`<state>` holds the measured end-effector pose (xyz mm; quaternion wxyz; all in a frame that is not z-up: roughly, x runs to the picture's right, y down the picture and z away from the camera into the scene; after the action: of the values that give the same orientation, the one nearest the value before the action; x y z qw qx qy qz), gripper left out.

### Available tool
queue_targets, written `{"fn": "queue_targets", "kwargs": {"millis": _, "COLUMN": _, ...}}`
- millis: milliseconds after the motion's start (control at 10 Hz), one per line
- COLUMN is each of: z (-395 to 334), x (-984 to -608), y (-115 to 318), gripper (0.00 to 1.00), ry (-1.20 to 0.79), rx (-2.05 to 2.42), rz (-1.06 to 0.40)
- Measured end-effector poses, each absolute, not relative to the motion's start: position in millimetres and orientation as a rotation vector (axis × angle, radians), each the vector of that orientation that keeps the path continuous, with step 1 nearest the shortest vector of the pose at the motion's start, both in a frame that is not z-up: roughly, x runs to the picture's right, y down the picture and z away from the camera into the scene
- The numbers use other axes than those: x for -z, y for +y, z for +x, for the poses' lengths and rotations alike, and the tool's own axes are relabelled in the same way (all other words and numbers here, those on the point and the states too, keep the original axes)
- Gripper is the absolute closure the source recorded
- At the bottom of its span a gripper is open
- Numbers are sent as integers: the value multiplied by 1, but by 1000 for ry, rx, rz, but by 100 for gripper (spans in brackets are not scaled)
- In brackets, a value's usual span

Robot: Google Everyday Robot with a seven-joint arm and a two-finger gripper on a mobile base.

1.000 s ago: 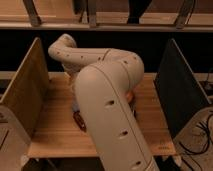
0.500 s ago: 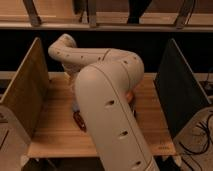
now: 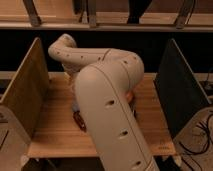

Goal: Drag the pepper across the table

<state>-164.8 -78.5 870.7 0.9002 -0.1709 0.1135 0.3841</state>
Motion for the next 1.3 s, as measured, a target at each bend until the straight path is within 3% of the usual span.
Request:
{"fn": "queue_targets", "kwargs": {"millis": 900, "z": -168, "x": -868, "y": -75, "gripper": 20, "ry": 225, "rx": -779, "rz": -345}}
{"fn": "queue_targets", "kwargs": {"millis": 1300, "z": -154, "x": -819, "y": -48, "gripper": 20, "ry": 221, "rx": -735, "rz": -274}}
